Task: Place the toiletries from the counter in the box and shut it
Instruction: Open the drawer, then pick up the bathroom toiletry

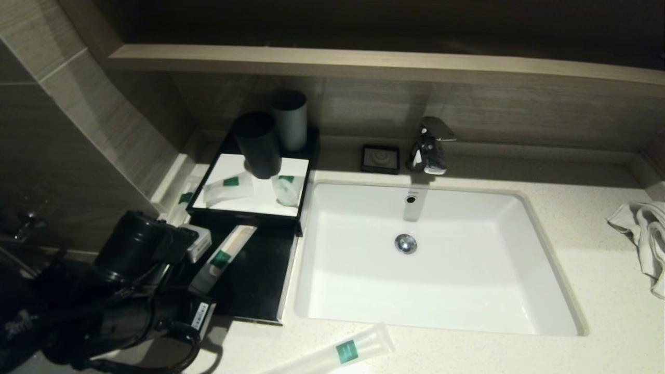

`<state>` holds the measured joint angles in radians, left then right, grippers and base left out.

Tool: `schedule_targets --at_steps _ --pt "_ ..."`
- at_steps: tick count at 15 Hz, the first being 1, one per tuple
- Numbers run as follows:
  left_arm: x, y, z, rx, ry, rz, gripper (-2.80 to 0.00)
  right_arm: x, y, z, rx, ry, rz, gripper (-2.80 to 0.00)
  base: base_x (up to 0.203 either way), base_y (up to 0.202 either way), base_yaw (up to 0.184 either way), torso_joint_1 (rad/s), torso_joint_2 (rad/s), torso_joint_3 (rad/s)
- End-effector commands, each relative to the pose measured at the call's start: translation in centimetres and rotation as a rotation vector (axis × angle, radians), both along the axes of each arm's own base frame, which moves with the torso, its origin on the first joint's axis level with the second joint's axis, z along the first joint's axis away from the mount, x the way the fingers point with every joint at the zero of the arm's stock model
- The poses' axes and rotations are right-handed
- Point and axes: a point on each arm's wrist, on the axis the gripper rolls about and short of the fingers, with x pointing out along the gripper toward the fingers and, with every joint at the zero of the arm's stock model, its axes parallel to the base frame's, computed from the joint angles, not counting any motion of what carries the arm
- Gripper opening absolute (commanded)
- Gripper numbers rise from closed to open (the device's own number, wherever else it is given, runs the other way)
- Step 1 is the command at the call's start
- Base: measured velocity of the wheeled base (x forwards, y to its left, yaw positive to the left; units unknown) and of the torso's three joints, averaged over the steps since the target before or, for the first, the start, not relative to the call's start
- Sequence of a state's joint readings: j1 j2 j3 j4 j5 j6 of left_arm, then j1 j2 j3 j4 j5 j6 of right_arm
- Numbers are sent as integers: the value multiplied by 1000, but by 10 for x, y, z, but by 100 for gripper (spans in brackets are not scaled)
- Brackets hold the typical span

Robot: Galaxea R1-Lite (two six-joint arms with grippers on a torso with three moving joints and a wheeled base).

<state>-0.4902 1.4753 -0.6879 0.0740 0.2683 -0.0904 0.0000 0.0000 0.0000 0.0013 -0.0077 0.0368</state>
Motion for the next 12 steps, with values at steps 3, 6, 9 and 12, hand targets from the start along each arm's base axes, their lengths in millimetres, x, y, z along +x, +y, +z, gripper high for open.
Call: schedule_targets --at_steps 3,6,9,12 --pt "-3 0 3 -16 -15 5 -280 0 0 0 0 0 0 -280 0 0 0 0 0 0" --pt "2 -2 16 -50 -66 11 -280 0 0 0 1 0 0 -280 0 0 0 0 0 0" --pt "8 -6 31 -106 -117 38 -280 0 0 0 1 0 0 -280 0 0 0 0 0 0" --pt "12 -7 47 -141 -172 40 -280 0 0 0 0 0 0 -280 0 0 0 0 0 0"
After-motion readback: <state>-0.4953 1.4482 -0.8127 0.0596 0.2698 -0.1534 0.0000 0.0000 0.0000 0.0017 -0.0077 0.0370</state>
